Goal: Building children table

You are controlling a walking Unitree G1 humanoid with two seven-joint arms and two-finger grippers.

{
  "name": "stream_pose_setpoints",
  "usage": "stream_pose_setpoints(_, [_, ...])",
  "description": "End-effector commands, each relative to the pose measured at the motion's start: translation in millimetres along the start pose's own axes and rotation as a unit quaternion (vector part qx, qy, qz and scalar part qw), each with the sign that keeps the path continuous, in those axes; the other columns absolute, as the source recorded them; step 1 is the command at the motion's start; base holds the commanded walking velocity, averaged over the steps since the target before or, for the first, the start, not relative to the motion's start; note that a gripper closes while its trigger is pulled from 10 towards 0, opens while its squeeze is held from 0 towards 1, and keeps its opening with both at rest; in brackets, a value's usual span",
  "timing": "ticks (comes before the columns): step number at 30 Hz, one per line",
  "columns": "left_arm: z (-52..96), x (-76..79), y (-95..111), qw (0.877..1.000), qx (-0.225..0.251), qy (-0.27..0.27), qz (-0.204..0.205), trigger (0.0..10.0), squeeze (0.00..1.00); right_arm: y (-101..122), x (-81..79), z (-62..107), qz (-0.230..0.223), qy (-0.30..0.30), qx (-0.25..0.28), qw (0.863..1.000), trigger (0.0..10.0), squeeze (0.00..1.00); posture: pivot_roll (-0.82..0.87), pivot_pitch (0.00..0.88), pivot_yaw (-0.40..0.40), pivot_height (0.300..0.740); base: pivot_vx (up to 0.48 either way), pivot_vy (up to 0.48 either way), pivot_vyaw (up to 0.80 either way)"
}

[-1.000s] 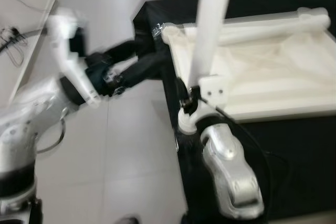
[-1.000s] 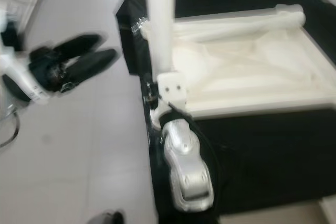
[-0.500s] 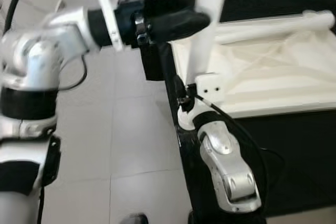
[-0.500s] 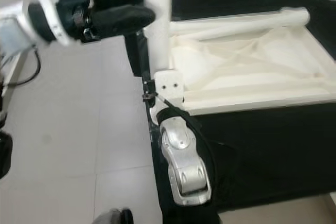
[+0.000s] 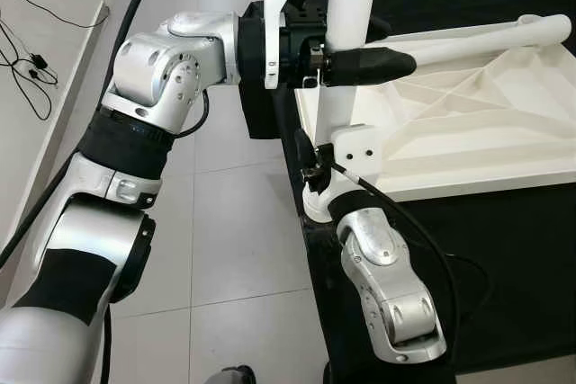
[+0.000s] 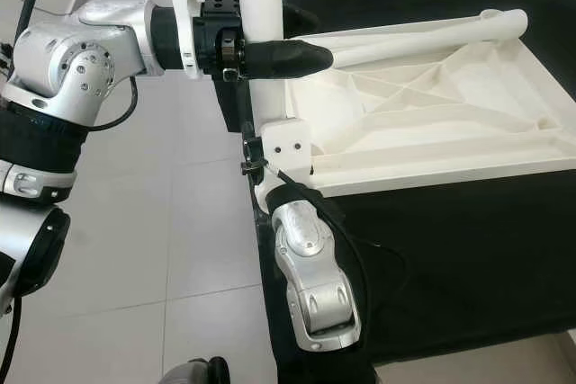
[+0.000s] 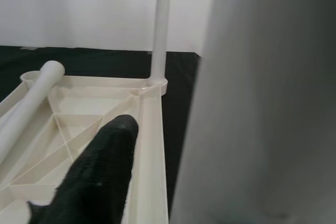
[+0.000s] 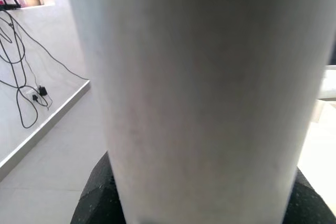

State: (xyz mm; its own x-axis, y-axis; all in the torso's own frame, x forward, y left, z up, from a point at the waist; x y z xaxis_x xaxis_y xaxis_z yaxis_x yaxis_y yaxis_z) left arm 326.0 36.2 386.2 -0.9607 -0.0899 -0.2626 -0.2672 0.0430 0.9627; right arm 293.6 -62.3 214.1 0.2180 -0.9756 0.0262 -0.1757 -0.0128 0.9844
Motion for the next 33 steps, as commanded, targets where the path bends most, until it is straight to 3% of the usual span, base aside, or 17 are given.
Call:
stream_pose_setpoints(1, [-4.8, 3.1, 6.1, 1.000, 0.001, -0.015, -0.004, 0.0, 0.00, -32.9, -16.2, 4.3, -0.050, 0.030, -0.083, 0.995, 10.0, 0.00, 0.07, 0.205, 0.087, 0.740, 0.000, 0.000, 0.00])
stream_pose_setpoints(12, [-9.0, 8.9, 16.2, 0.998, 0.005, -0.064, -0.020, 0.0, 0.00, -31.9, -13.1, 0.0, -0.042, 0.039, -0.085, 0.995, 10.0, 0.00, 0.07, 0.207, 0.071, 0.740, 0.000, 0.000, 0.00])
stream_pose_setpoints(13, [-8.9, 10.1, 16.1, 0.998, 0.005, -0.067, -0.021, 0.0, 0.00, -30.2, -12.0, -1.9, -0.043, 0.048, -0.082, 0.995, 10.0, 1.00, 0.07, 0.208, 0.070, 0.740, 0.000, 0.000, 0.00])
stream_pose_setpoints(18, [-8.8, 12.0, 15.3, 0.997, 0.005, -0.071, -0.021, 0.0, 0.00, -26.0, -9.5, -7.8, -0.045, 0.074, -0.073, 0.994, 10.0, 1.00, 0.07, 0.208, 0.066, 0.740, 0.000, 0.000, 0.00])
stream_pose_setpoints(20, [-8.3, 13.5, 14.1, 0.997, 0.005, -0.074, -0.021, 0.0, 0.00, -14.4, -5.8, -24.2, -0.018, 0.170, -0.044, 0.984, 10.0, 1.00, 0.07, 0.209, 0.064, 0.740, 0.000, 0.000, 0.00])
stream_pose_setpoints(23, [-8.2, 13.8, 13.7, 0.997, 0.004, -0.076, -0.021, 0.0, 0.00, -8.5, -0.1, -32.7, -0.003, 0.212, -0.036, 0.977, 10.0, 1.00, 0.07, 0.211, 0.062, 0.740, 0.000, 0.000, 0.00])
stream_pose_setpoints(24, [-8.0, 14.1, 13.4, 0.997, 0.004, -0.077, -0.022, 0.0, 0.00, -2.4, 6.9, -40.1, 0.022, 0.243, -0.026, 0.970, 10.0, 1.00, 0.07, 0.211, 0.062, 0.740, 0.000, 0.000, 0.00])
stream_pose_setpoints(25, [-7.9, 14.3, 13.0, 0.997, 0.005, -0.079, -0.022, 0.0, 0.00, 1.4, 14.2, -47.5, 0.043, 0.265, -0.026, 0.963, 10.0, 0.90, 0.07, 0.211, 0.061, 0.740, 0.000, 0.000, 0.00])
stream_pose_setpoints(26, [-7.9, 14.3, 13.0, 0.997, 0.005, -0.079, -0.022, 0.0, 0.00, 1.4, 14.2, -47.5, 0.043, 0.265, -0.026, 0.963, 10.0, 0.90, 0.07, 0.211, 0.061, 0.740, 0.000, 0.000, 0.00])
stream_pose_setpoints(27, [-8.1, 15.2, 12.4, 0.996, 0.004, -0.081, -0.023, 0.0, 0.00, 6.7, 20.0, -54.8, 0.068, 0.290, -0.023, 0.954, 10.0, 0.16, 0.07, 0.215, 0.061, 0.740, 0.000, 0.000, 0.00])
stream_pose_setpoints(28, [-8.6, 16.8, 10.9, 0.996, 0.004, -0.085, -0.023, 0.0, 0.00, 12.5, 24.9, -62.2, 0.088, 0.313, -0.021, 0.945, 10.0, 0.00, 0.07, 0.216, 0.061, 0.740, 0.000, 0.000, 0.00])
stream_pose_setpoints(33, [-10.0, 20.3, 8.0, 0.995, 0.001, -0.094, -0.024, 0.0, 0.00, 24.7, 32.7, -78.1, 0.099, 0.338, -0.022, 0.936, 10.0, 0.00, 0.07, 0.223, 0.060, 0.740, 0.000, 0.000, 0.00])
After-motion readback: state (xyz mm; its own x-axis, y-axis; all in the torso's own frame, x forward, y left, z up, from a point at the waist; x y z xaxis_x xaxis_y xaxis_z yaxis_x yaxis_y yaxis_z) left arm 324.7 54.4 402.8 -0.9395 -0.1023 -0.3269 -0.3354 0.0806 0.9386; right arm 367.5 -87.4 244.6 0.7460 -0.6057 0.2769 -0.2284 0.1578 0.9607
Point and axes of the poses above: a point about 5 cm out from each wrist's last joint towards the gripper, its own z axis pointing back from the gripper into the wrist, its own y axis along the axis of the wrist's last joint, x = y × z, the point moved 1 cm from there along -z, pointing out of the wrist towards the gripper, and after that the axes turned 1 degree about -z, right-handed, at the moved point
